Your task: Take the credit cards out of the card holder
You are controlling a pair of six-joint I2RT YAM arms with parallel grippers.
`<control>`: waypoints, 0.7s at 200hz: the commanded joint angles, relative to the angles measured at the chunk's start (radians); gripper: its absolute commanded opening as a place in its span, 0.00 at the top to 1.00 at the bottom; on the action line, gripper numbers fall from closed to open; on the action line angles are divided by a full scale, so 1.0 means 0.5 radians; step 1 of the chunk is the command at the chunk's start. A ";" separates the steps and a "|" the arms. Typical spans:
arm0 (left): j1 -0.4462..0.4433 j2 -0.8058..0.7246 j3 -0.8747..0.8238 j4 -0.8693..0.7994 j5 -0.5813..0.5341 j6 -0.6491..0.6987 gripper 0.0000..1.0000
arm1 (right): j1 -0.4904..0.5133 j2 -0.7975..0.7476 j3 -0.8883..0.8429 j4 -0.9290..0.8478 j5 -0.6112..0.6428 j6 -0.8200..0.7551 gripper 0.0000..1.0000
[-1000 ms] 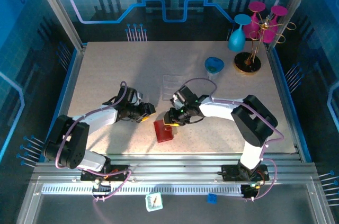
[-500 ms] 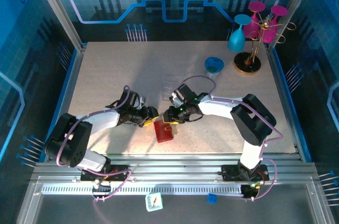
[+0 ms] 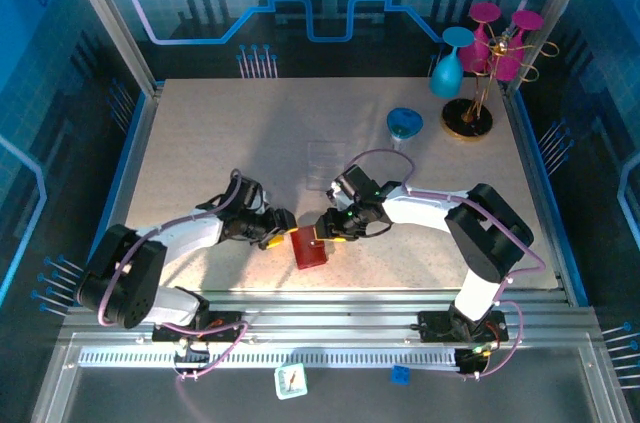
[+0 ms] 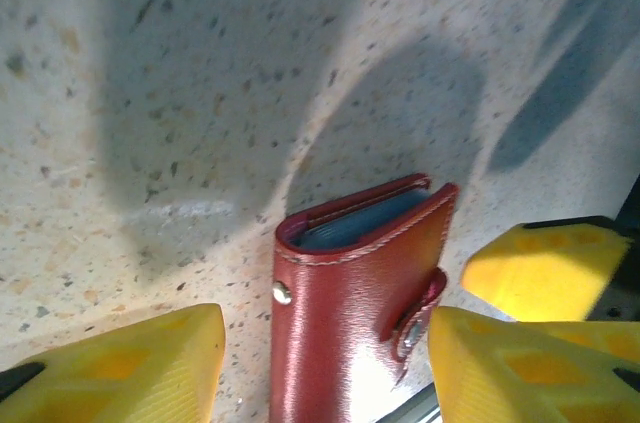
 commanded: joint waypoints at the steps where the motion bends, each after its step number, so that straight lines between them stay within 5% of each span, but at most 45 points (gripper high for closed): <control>1: -0.035 0.070 -0.025 0.121 0.109 -0.068 0.45 | -0.016 0.040 -0.022 0.041 -0.061 -0.012 0.57; 66: -0.051 0.245 0.017 0.379 0.203 -0.164 0.50 | -0.017 0.105 -0.036 0.121 -0.107 0.046 0.61; 140: -0.080 0.354 0.202 0.302 0.245 -0.104 0.51 | -0.035 0.070 -0.009 -0.002 0.026 0.003 0.62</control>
